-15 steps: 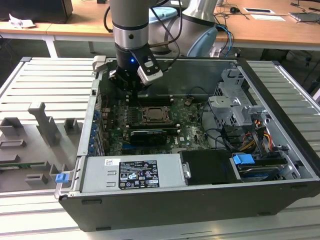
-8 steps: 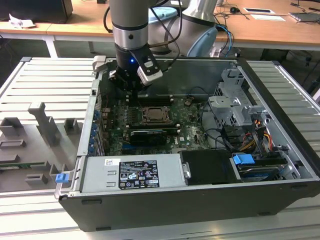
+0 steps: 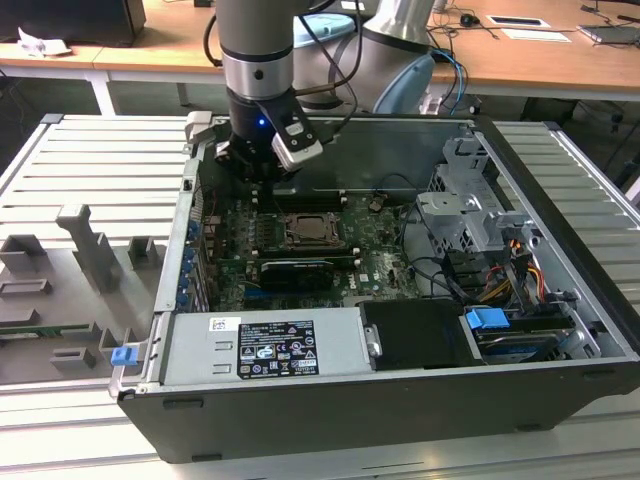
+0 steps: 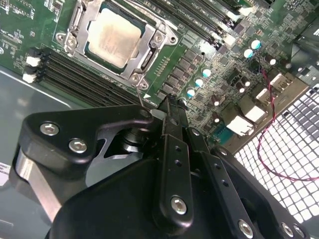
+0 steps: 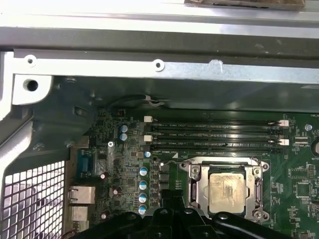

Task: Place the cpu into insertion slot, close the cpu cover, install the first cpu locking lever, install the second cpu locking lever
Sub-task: 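Install the first cpu locking lever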

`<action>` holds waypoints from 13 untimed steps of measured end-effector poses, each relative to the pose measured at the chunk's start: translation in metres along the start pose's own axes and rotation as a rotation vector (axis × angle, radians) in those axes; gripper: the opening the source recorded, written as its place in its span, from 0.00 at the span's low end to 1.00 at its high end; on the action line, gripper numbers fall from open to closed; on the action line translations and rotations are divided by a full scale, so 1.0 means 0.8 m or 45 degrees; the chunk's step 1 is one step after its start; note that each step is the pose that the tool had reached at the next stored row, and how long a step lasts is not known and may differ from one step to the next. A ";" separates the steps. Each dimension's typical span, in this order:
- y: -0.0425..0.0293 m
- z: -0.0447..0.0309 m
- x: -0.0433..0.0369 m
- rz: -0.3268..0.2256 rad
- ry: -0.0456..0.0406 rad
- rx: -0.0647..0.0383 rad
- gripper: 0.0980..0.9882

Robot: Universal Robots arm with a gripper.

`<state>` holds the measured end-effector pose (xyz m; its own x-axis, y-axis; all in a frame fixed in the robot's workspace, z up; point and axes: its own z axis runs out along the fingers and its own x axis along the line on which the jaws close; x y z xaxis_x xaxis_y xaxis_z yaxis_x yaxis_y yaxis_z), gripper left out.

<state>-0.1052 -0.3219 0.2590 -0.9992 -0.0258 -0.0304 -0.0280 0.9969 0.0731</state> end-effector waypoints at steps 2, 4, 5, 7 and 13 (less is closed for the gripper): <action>0.0011 0.0006 0.002 -0.008 0.001 0.000 0.01; 0.0025 0.0009 0.003 -0.012 0.001 -0.001 0.01; 0.0037 0.0014 0.004 -0.014 0.001 -0.002 0.01; 0.0048 0.0022 0.005 -0.014 0.001 -0.004 0.01; 0.0051 0.0039 0.009 -0.014 0.001 -0.005 0.01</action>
<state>-0.1127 -0.3178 0.2559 -0.9989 -0.0369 -0.0305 -0.0392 0.9963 0.0770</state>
